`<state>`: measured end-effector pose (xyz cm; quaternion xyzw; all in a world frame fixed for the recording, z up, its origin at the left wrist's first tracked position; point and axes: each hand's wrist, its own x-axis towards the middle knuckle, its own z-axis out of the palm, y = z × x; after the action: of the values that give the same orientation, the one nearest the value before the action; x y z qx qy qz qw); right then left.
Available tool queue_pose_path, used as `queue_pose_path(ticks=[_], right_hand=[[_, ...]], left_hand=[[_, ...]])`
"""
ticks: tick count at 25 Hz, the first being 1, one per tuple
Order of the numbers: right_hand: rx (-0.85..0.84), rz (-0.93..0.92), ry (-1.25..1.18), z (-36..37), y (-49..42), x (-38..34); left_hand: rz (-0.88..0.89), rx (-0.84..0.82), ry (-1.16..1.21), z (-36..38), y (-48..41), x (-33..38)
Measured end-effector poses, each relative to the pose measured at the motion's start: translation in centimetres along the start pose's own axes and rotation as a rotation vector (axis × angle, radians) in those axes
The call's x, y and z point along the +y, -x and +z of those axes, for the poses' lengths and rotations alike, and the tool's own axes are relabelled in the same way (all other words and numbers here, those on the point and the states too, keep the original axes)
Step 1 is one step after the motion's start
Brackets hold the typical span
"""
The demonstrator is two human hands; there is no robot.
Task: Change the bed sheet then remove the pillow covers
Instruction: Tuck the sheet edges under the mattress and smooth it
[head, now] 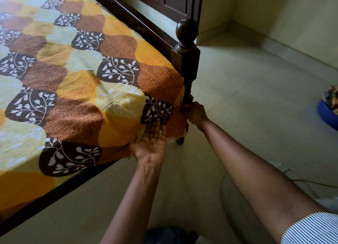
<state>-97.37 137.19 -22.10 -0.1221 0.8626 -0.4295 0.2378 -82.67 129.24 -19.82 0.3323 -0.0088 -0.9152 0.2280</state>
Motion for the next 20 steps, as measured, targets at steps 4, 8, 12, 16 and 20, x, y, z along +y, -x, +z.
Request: queue_pose_path(ticks=[4, 8, 12, 16, 20], right_hand=[[0.003, 0.011, 0.007, 0.1, 0.1, -0.3], [-0.005, -0.002, 0.005, 0.0, 0.4, -0.3], [0.0, 0.006, -0.033, 0.2, 0.3, 0.1], [0.006, 0.008, -0.154, -0.1, 0.4, 0.5], [0.03, 0.079, -0.426, -0.3, 0.3, -0.1]], left_hand=[[0.036, 0.008, 0.02, 0.1, 0.0, -0.4], [0.102, 0.054, 0.092, 0.1, 0.0, -1.0], [0.057, 0.042, 0.188, -1.2, -0.4, -0.5], [0.01, -0.038, 0.209, -2.7, -0.6, -0.2], [-0.03, -0.151, 0.193, -2.8, -0.5, 0.2]])
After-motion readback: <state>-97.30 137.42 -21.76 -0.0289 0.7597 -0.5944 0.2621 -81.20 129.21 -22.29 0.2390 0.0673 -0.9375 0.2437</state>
